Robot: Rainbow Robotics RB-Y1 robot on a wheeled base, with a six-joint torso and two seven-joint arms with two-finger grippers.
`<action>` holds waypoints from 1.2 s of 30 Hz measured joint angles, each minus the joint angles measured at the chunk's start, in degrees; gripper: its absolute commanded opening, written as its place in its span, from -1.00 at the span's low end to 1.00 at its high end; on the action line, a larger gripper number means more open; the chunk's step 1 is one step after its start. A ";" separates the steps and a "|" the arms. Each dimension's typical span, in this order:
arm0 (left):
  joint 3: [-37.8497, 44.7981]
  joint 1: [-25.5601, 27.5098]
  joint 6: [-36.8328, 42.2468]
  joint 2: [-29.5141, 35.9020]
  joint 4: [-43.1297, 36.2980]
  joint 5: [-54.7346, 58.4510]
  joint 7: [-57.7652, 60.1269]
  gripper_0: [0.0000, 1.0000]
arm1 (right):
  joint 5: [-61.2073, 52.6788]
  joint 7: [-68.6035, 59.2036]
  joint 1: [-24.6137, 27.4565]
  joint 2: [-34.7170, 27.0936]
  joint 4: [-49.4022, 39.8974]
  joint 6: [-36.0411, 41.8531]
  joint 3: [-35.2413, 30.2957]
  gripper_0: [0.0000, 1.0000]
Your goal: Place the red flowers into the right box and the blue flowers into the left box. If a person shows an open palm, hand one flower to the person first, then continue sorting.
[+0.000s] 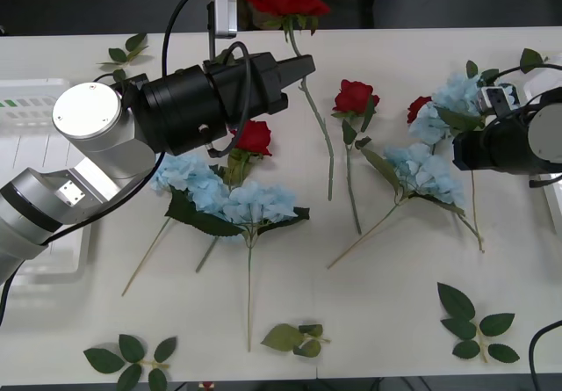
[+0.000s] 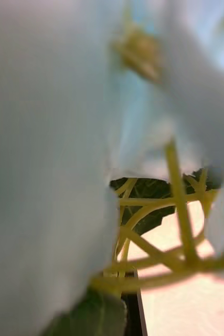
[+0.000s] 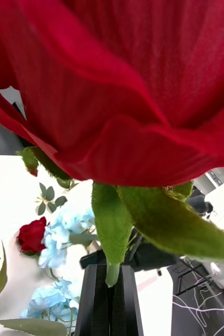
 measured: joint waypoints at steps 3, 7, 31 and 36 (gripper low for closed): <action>0.00 0.00 -0.02 0.00 -0.48 0.01 0.00 -1.00 | -1.57 0.03 0.00 0.06 0.07 -0.01 0.05 -0.34; 0.00 0.00 -0.02 0.00 -0.80 0.02 0.00 -1.00 | -6.09 0.35 0.00 0.05 0.07 0.04 -0.09 -0.19; 0.00 -0.01 -0.04 0.01 -0.87 0.03 -0.03 -1.00 | -60.78 22.86 7.21 -6.46 0.11 25.48 -22.61 0.88; 0.00 -0.01 -0.05 0.01 -0.90 0.03 -0.05 -1.00 | -69.20 36.13 10.36 -6.79 0.11 19.78 -14.14 0.89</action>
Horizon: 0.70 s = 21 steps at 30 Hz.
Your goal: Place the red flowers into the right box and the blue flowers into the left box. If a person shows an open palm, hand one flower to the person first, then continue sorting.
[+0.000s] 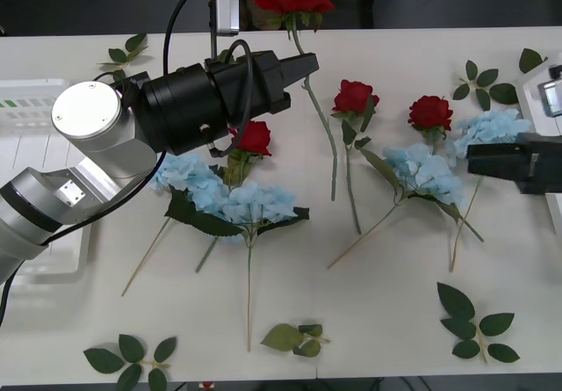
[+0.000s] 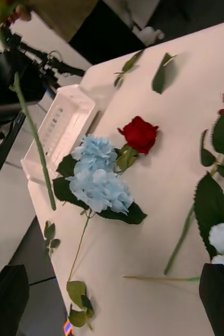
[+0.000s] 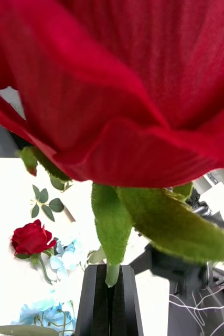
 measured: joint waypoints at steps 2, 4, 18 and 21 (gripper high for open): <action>0.00 0.00 0.00 0.00 0.00 0.00 -0.01 -1.00 | -1.16 2.36 0.17 0.00 0.00 -1.72 3.46 0.88; 0.00 0.00 0.00 0.00 -0.01 0.00 -0.03 -1.00 | -2.27 2.55 0.17 0.00 0.00 -3.99 6.48 0.88; 0.00 0.00 0.00 0.00 -0.05 0.00 -0.10 -1.00 | -9.02 13.93 0.17 2.88 -10.83 -21.38 21.73 0.89; 0.00 0.00 0.00 0.00 -0.05 0.00 -0.10 -1.00 | -8.87 13.91 0.15 4.50 -12.63 -21.49 22.43 0.89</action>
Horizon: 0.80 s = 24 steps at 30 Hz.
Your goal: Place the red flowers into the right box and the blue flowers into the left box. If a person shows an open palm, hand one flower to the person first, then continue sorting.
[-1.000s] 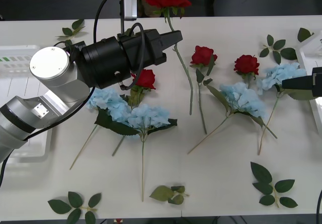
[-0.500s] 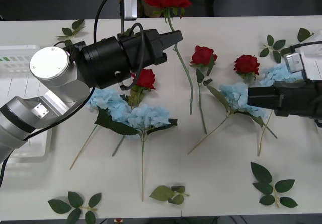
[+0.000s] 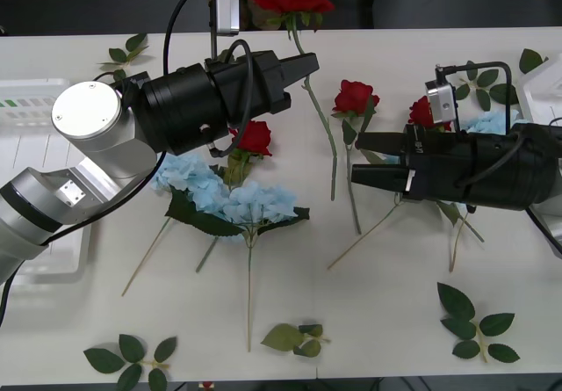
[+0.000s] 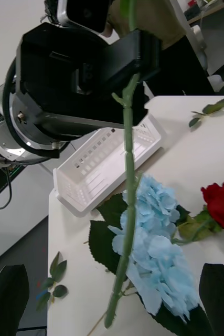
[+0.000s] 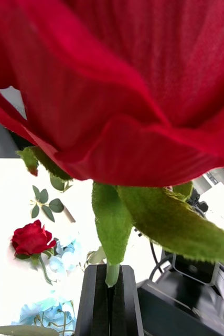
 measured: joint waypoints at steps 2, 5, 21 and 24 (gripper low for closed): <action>0.00 0.00 0.00 0.00 0.00 0.00 0.00 -1.00 | 0.00 -0.01 0.00 0.72 -0.37 -0.57 1.04 0.88; -0.01 0.00 0.00 0.00 0.00 0.00 0.00 -1.00 | 0.00 -0.01 0.00 1.04 -0.75 -3.21 3.39 0.89; -0.07 0.00 0.00 0.00 -0.01 0.00 -0.01 -1.00 | 0.15 -0.02 -0.79 4.61 -1.82 -17.58 12.51 -0.78; -0.07 0.00 0.00 0.00 -0.01 0.00 -0.01 -1.00 | 0.76 -0.06 -0.99 4.61 -1.82 -18.06 13.01 -1.00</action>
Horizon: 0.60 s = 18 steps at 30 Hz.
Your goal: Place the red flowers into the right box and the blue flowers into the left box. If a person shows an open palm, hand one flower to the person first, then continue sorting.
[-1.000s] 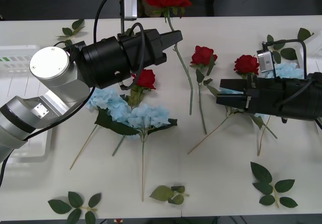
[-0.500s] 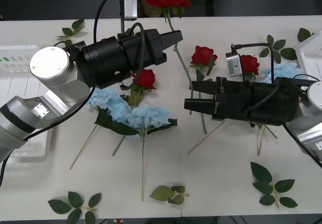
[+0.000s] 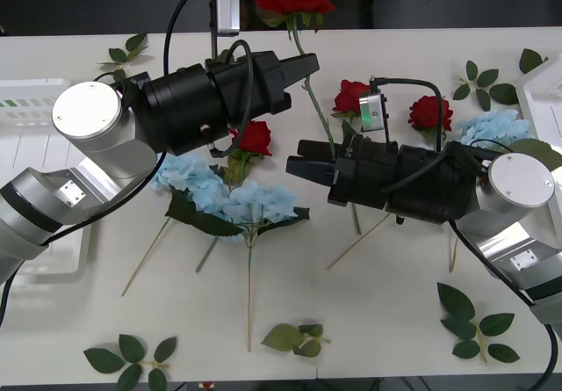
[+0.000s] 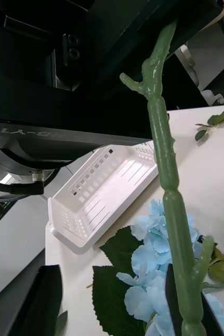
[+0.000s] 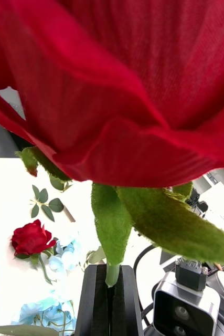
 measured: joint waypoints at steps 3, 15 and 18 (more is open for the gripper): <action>0.00 0.00 0.00 0.00 0.00 0.00 0.00 -1.00 | 0.10 -0.17 0.00 0.00 0.00 -0.15 0.00 -1.00; 0.00 -0.01 -0.05 0.00 -0.01 0.02 0.00 -0.99 | 0.21 -0.68 0.00 0.00 0.00 -1.37 0.00 -1.00; 0.00 -0.01 -0.06 0.00 -0.01 0.02 -0.01 1.00 | 0.21 -0.90 0.00 0.00 0.00 -1.37 0.00 -1.00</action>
